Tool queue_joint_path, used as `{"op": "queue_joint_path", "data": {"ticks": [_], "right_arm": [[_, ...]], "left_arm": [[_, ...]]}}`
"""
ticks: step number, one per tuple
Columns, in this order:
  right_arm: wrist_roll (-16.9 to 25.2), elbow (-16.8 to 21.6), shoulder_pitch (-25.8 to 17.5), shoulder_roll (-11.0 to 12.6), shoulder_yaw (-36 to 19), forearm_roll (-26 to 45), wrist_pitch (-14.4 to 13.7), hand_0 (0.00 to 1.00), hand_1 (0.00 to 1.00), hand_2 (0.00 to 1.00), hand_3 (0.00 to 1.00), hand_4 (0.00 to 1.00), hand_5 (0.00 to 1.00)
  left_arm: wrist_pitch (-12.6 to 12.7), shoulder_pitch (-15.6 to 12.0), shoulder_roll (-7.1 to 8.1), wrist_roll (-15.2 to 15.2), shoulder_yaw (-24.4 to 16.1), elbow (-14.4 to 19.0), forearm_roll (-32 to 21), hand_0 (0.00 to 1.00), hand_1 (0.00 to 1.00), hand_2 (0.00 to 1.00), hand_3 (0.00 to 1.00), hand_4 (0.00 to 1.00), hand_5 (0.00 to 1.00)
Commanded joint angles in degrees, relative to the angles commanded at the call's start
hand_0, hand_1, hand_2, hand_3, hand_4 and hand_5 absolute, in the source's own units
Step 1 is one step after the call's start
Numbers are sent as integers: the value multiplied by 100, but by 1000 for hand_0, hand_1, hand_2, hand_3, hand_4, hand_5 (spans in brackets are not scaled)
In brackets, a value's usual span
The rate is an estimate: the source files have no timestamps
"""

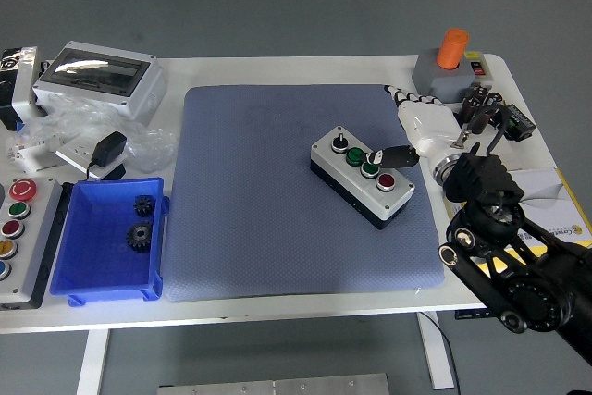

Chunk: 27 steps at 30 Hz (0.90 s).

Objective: Pick up the button,place it on the desk,press the button,press the button

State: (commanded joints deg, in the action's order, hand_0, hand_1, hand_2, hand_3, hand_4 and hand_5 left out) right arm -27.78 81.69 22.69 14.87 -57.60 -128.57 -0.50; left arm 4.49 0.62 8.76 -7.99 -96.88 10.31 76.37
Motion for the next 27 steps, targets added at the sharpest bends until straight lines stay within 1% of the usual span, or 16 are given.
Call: {"op": "queue_joint_path", "data": {"ticks": [3, 6, 7, 8, 12, 13, 14, 19, 20, 24, 25, 27], "right_arm": [[7, 42, -8, 39, 6, 47, -20, 933, 945, 998, 998, 998, 498], [9, 117, 16, 60, 218, 231, -6, 933, 945, 998, 998, 998, 498], [0, 123, 30, 41, 309, 292, 11, 933, 945, 998, 998, 998, 498], [-11, 123, 48, 12, 411, 354, 30, 916, 923, 979, 998, 998, 500], [-91, 65, 140, -110, 791, 517, 94, 916, 923, 979, 998, 998, 500], [-110, 50, 161, -126, 853, 539, 104, 916, 923, 979, 998, 998, 500], [-129, 35, 181, -139, 905, 558, 110, 892, 902, 967, 998, 998, 508], [-247, -180, 285, -229, 1065, 563, 118, 892, 902, 967, 998, 998, 508], [-268, -240, 298, -248, 1077, 545, 118, 838, 855, 948, 998, 998, 526], [-368, -449, 347, -300, 1134, 466, 128, 838, 855, 948, 998, 998, 526], [-402, -478, 359, -307, 1160, 447, 133, 735, 776, 873, 998, 998, 520], [-479, -518, 378, -324, 1243, 426, 112, 735, 776, 873, 998, 998, 520]], "left_arm": [[0, -5, -6, 1, 7, 0, -11, 630, 633, 570, 682, 640, 187], [-2, -6, -11, 6, 5, 0, -7, 630, 633, 570, 682, 640, 187], [-3, -4, -12, 8, 2, 0, -2, 630, 633, 570, 682, 640, 187], [-3, -2, -14, 10, 1, 0, 1, 631, 633, 570, 682, 640, 187], [-5, 6, -19, 12, -6, 0, 21, 631, 633, 570, 682, 640, 187], [-4, 8, -18, 12, -7, 0, 26, 631, 633, 570, 682, 640, 187], [-3, 10, -17, 12, -12, 0, 31, 631, 634, 570, 682, 640, 187], [4, 18, -8, 2, -18, 0, 40, 631, 634, 570, 682, 640, 187], [5, 19, -8, 0, -17, 0, 40, 630, 633, 570, 682, 640, 187], [6, 28, -12, -7, -18, 0, 47, 630, 633, 570, 682, 640, 187], [6, 31, -13, -8, -25, 0, 60, 630, 633, 569, 682, 639, 186], [7, 42, -13, -4, -33, 0, 70, 630, 633, 569, 682, 639, 186]]}}
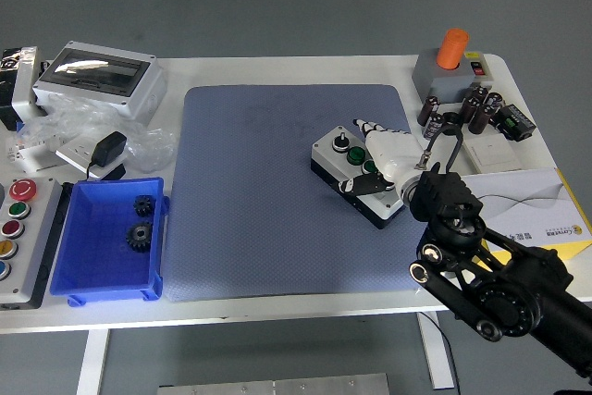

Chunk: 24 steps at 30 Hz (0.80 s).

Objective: Pick up the button,place it on the desk,press the button,press the button

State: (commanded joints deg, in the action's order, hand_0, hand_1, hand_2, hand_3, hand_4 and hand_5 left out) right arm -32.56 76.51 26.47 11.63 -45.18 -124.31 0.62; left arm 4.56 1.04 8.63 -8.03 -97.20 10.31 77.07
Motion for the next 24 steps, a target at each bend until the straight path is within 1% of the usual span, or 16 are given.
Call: {"op": "queue_joint_path", "data": {"ticks": [3, 4, 9, 10, 15, 16, 22, 23, 24], "right_arm": [[-88, -44, 18, -18, 112, -20, -74, 735, 776, 873, 998, 998, 520], [-115, -60, 23, -21, 151, -23, -97, 547, 671, 771, 975, 998, 512], [-182, -139, 34, -19, 296, -34, -243, 547, 671, 771, 975, 998, 512], [-188, -159, 35, -18, 326, -42, -287, 328, 523, 648, 867, 925, 343], [-196, -198, 46, -11, 412, -76, -367, 328, 523, 648, 867, 925, 343], [-196, -205, 50, -8, 431, -82, -377, 147, 348, 461, 628, 492, 126], [-136, -239, 76, 27, 535, -114, -436, 147, 348, 461, 628, 492, 126], [-103, -242, 81, 38, 555, -105, -458, 118, 327, 419, 528, 411, 2], [-61, -244, 87, 52, 577, -90, -491, 118, 327, 419, 528, 411, 2]], "left_arm": [[1, 13, -1, 4, -14, 0, 20, 630, 633, 569, 682, 639, 186], [1, 16, -2, 5, -15, 0, 23, 630, 633, 569, 682, 638, 185], [1, 22, -5, 4, -10, 0, 24, 630, 633, 569, 682, 638, 185], [1, 22, -6, 4, -7, 0, 21, 630, 633, 569, 682, 637, 185], [-2, 25, -7, 7, 5, 0, 13, 630, 633, 569, 682, 637, 185], [-3, 26, -8, 7, 7, 0, 12, 630, 633, 568, 681, 636, 184], [-12, 31, -15, 24, 32, 0, -1, 630, 633, 568, 681, 636, 184], [-13, 32, -16, 28, 35, 0, -2, 630, 633, 568, 681, 635, 182], [-15, 33, -17, 33, 39, 0, -4, 630, 633, 568, 681, 635, 182]]}}
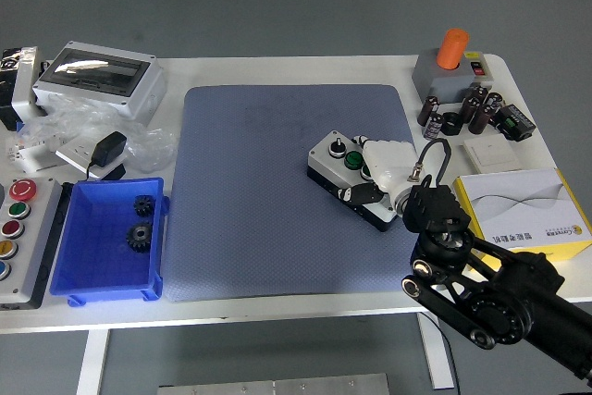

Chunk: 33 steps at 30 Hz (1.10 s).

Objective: Pick up the button,place it on the desk,press the button,press the button

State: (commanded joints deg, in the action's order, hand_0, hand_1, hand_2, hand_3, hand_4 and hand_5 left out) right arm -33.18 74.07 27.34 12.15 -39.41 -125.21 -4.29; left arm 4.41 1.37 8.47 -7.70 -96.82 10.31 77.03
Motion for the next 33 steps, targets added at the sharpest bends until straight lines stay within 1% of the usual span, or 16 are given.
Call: {"op": "queue_joint_path", "data": {"ticks": [2, 4, 5, 9, 10, 14, 16, 17, 20, 22, 23, 24, 28, 29, 33], "right_arm": [[147, 1, 13, 47, 43, 36, -111, 118, 327, 419, 528, 411, 2], [420, 16, 46, 138, 119, 153, -289, 118, 327, 419, 528, 411, 2], [555, 26, 70, 189, 165, 213, -374, 121, 326, 394, 480, 382, 2], [1183, 73, 231, 431, 458, 469, -733, 121, 326, 394, 480, 382, 2], [1354, 89, 277, 488, 541, 548, -837, 134, 334, 394, 520, 385, 2], [1989, 183, 497, 686, 889, 843, -1289, 134, 334, 394, 520, 385, 2], [2298, 181, 630, 769, 1099, 955, -1463, 134, 334, 394, 520, 385, 2], [2426, 165, 689, 797, 1200, 993, -1501, 150, 344, 408, 533, 342, 2], [2820, 92, 854, 836, 1515, 947, -1484, 150, 344, 408, 533, 342, 2], [3064, 24, 949, 817, 1666, 724, -1422, 150, 344, 408, 533, 342, 2], [3142, -16, 985, 800, 1722, 622, -1393, 192, 369, 415, 544, 318, 2], [3202, -79, 1029, 771, 1790, 484, -1360, 192, 369, 415, 544, 318, 2], [3267, -291, 1108, 684, 1896, 79, -1358, 192, 369, 415, 544, 318, 2], [3273, -347, 1122, 661, 1906, -9, -1371, 268, 427, 431, 567, 275, 2], [3305, -549, 1154, 575, 1930, -144, -1382, 268, 427, 431, 567, 275, 2]], "left_arm": [[-3, 3, -3, 12, 10, 0, -8, 630, 633, 568, 681, 635, 182], [-6, 3, -7, 20, 22, 0, -19, 630, 633, 568, 681, 635, 182], [-7, 3, -9, 20, 22, 0, -18, 631, 633, 568, 681, 635, 181], [-8, 1, -11, 19, 27, 0, -22, 631, 633, 568, 681, 635, 181], [-8, 2, -11, 20, 30, 0, -26, 631, 633, 568, 681, 634, 181], [-9, 5, -21, 17, 44, 0, -37, 631, 633, 568, 681, 634, 181], [-11, 4, -25, 13, 50, 0, -37, 631, 633, 568, 681, 634, 181], [-10, 4, -27, 12, 51, 0, -40, 631, 633, 568, 681, 634, 183], [-10, 0, -32, 4, 66, 0, -54, 631, 633, 568, 681, 634, 183], [-11, -3, -38, -6, 65, 0, -46, 631, 633, 568, 681, 634, 183], [-12, -3, -41, -9, 67, 0, -44, 631, 633, 569, 681, 635, 183], [-13, -2, -44, -13, 63, 0, -35, 631, 633, 569, 681, 635, 183], [-15, 6, -47, -16, 56, 0, -15, 631, 633, 569, 681, 635, 183], [-15, 8, -47, -16, 54, 0, -11, 630, 633, 569, 681, 636, 186], [-15, 12, -48, -20, 53, 0, -2, 630, 633, 569, 681, 636, 186]]}}
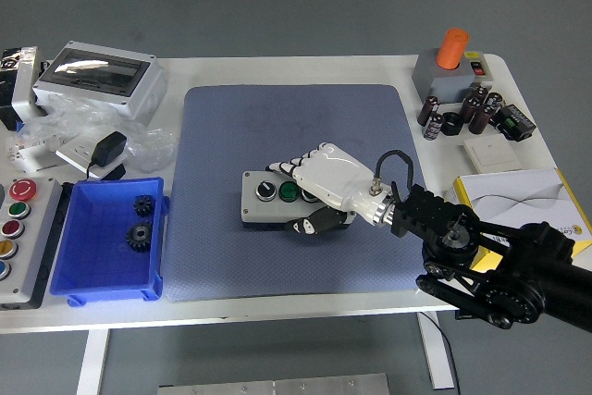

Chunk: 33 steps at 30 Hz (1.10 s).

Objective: Pick up the button,place it on the desk,press the button,press the button

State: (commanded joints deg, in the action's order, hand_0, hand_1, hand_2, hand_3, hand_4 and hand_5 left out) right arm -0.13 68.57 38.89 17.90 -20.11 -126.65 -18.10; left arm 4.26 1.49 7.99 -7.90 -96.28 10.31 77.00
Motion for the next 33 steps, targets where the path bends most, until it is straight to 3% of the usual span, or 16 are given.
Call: {"op": "queue_joint_path", "data": {"ticks": [1, 2, 13, 14, 19, 20, 25, 26, 33], "right_arm": [[13, -35, 3, -13, 2, -3, 10, 268, 427, 431, 567, 275, 2], [33, -73, 6, -27, 1, 8, 39, 364, 496, 449, 589, 232, 2], [128, -156, -17, -65, -77, 298, 229, 393, 521, 470, 602, 245, 2], [133, -155, -17, -63, -86, 314, 232, 417, 591, 623, 672, 459, 2], [164, -143, -12, -50, -120, 367, 221, 417, 591, 623, 672, 459, 2], [171, -143, -10, -49, -122, 383, 214, 506, 632, 666, 696, 543, 2], [195, -160, -11, -46, -130, 442, 190, 506, 632, 666, 696, 543, 2], [198, -164, -12, -46, -127, 452, 189, 520, 644, 707, 763, 580, 2], [226, -246, -5, -59, -81, 538, 181, 519, 642, 708, 785, 602, 2]], "left_arm": [[-1, 1, -1, 0, 2, 0, -1, 630, 633, 569, 681, 636, 186], [-1, 3, -2, -2, -2, 0, 6, 630, 633, 569, 681, 639, 189], [9, 4, -5, -1, -11, 0, 17, 631, 633, 569, 681, 639, 190], [10, 3, -5, -1, -11, 0, 17, 631, 633, 569, 680, 639, 192], [12, 2, -2, -3, -21, 0, 26, 631, 633, 569, 680, 639, 192], [11, 4, -1, 5, -35, 0, 38, 631, 633, 569, 681, 639, 193], [-4, 12, 3, 51, -81, 0, 61, 631, 633, 569, 681, 639, 193], [-5, 13, 2, 55, -84, 0, 62, 631, 632, 568, 681, 639, 193], [-7, 18, 1, 55, -56, 0, 38, 630, 633, 568, 684, 638, 189]]}}
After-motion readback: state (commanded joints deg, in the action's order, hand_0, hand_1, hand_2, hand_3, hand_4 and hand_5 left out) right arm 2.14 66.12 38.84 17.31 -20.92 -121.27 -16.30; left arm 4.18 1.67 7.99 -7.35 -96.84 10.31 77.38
